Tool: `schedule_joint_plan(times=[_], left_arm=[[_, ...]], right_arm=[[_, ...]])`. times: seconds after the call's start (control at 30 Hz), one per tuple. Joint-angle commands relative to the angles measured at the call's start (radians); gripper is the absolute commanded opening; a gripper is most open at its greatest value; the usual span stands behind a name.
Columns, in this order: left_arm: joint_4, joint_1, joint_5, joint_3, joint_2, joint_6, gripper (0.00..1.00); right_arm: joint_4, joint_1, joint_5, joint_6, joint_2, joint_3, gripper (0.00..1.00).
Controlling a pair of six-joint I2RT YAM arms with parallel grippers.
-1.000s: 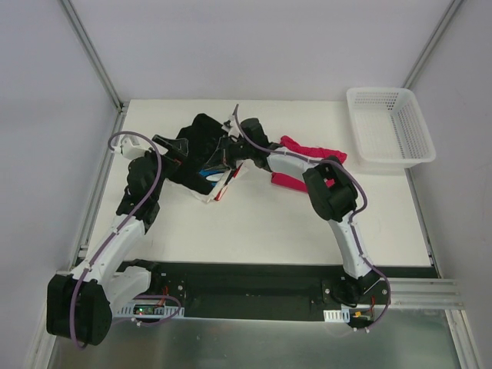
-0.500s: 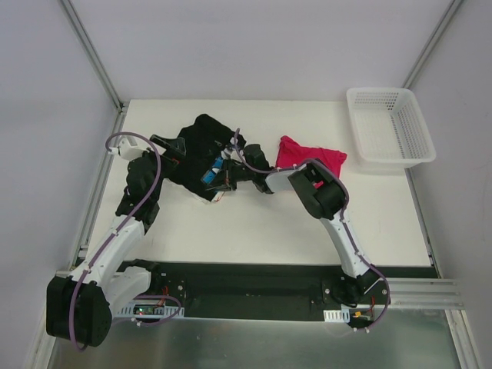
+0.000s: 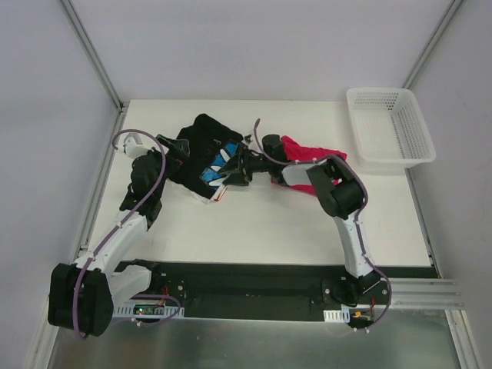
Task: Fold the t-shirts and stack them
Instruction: Put the neatly folded tshirt into the corner of the board with both arms
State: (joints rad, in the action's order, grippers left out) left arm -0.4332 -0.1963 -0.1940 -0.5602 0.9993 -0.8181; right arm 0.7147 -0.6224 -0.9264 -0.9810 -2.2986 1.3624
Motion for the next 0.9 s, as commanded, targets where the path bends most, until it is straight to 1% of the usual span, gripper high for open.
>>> schedule_joint_plan(times=[0.0,0.03,0.07,0.1,0.17,0.2,0.23,0.27,0.3,0.33,0.37,0.4,0.43,0.47,0.5,0.53,0.57,0.67,0.8,0.87], left_arm=[[-0.062,-0.003,0.160,-0.068,0.080,0.016,0.99],[-0.062,-0.003,0.192,-0.090,0.102,0.029,0.99],[-0.062,-0.003,0.255,-0.115,0.148,0.042,0.99],[-0.055,-0.003,0.353,-0.168,0.174,0.049,0.99],[-0.049,-0.002,0.457,-0.229,0.255,0.076,0.99],[-0.044,-0.002,0.550,-0.288,0.283,0.086,0.99],[-0.039,-0.002,0.620,-0.321,0.315,0.102,0.99],[-0.027,-0.003,0.672,-0.357,0.382,0.106,0.99],[-0.015,-0.003,0.718,-0.428,0.418,0.111,0.99],[-0.013,-0.005,0.843,-0.467,0.458,0.117,0.99],[-0.003,-0.005,0.899,-0.509,0.545,0.117,0.99],[0.004,-0.006,0.957,-0.586,0.589,0.116,0.99],[0.004,-0.008,1.060,-0.627,0.634,0.114,0.99],[0.010,-0.009,1.103,-0.667,0.718,0.105,0.99],[0.007,-0.009,1.129,-0.722,0.755,0.094,0.99],[-0.001,-0.014,1.181,-0.745,0.787,0.094,0.99],[-0.001,-0.015,1.196,-0.765,0.839,0.094,0.99],[-0.013,-0.031,1.258,-0.811,0.916,0.105,0.99],[0.002,-0.061,1.346,-0.877,0.987,0.129,0.99],[0.014,-0.077,1.355,-0.894,1.007,0.155,0.99]], right_arm=[[-0.127,0.166,-0.032,0.129,0.200,-0.031,0.90],[-0.186,0.197,-0.029,0.158,0.252,-0.040,0.96],[-0.208,0.231,-0.028,0.183,0.278,-0.054,0.96],[-0.221,0.290,-0.020,0.229,0.304,-0.084,0.96],[-0.291,0.341,-0.003,0.281,0.381,-0.109,0.96],[-0.328,0.378,0.017,0.360,0.405,-0.118,0.96],[-0.454,0.392,0.040,0.430,0.460,-0.120,0.96],[-0.536,0.401,0.078,0.496,0.488,-0.117,0.96],[-0.622,0.405,0.178,0.565,0.517,-0.112,0.96],[-0.770,0.402,0.240,0.699,0.571,-0.105,0.96],[-0.803,0.398,0.303,0.732,0.597,-0.120,0.96],[-0.802,0.397,0.389,0.749,0.625,-0.149,0.96],[-0.755,0.395,0.418,0.745,0.677,-0.223,0.96],[-0.732,0.398,0.443,0.734,0.700,-0.259,0.96],[-0.721,0.409,0.458,0.723,0.718,-0.285,0.96],[-0.674,0.415,0.448,0.690,0.743,-0.314,0.96],[-0.657,0.423,0.431,0.673,0.749,-0.356,0.96],[-0.635,0.461,0.373,0.653,0.778,-0.431,0.96],[-0.633,0.509,0.458,0.662,0.869,-0.540,0.96],[-0.629,0.532,0.454,0.670,0.915,-0.569,0.96]])
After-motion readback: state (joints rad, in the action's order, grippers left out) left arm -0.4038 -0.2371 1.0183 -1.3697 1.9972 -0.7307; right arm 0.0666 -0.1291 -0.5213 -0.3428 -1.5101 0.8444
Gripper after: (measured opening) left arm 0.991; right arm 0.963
